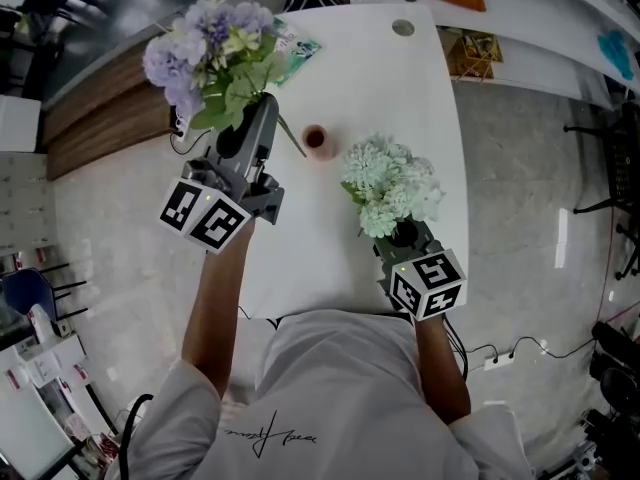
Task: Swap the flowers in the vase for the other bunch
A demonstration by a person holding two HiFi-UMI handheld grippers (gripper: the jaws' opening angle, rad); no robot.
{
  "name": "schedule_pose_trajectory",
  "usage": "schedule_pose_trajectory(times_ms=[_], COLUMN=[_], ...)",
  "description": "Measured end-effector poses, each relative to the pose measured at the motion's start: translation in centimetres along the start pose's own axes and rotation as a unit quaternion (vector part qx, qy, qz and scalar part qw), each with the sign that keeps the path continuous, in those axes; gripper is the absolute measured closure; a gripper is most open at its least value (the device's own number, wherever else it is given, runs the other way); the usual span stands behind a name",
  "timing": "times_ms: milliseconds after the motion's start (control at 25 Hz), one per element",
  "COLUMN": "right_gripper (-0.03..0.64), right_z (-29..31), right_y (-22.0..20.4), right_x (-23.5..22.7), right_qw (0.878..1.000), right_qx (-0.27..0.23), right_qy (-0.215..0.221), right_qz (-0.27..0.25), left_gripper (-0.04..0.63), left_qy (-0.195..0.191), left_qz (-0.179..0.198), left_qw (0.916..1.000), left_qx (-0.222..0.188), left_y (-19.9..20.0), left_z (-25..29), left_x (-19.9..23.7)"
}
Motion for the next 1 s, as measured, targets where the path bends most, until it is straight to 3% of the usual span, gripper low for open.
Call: schedule_pose_trajectory(times_ms=[560, 1000], right_gripper=[0.537, 0.537], right_z=[0.4, 0.3], right_y=[-0.9, -0.2], right_x=[0.1, 1.4], right_qw=[1.000, 1.000], right_qx=[0.008, 0.013], right_qy=[-0.007, -0.009], right_qz=[0.013, 0.015], left_gripper=[0.578, 0.578], left_qy=[-0.001, -0.015], left_qz=[-0.007, 0.013], left_qw=[0.9999, 0.9998], left_qx=[-0.010, -0.007], left_y=[-0.6, -0.4], left_z=[0.6, 0.6], left_x=[1.5, 1.0])
Point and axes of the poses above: the fingertips, and each gripper's own axes: z forward along the fingers, x to its left, y out of its top, the point moved 1 cm from there along -z, backward along the fingers, and after that the axes turned 2 degrees about y, right-handed, at the moved point
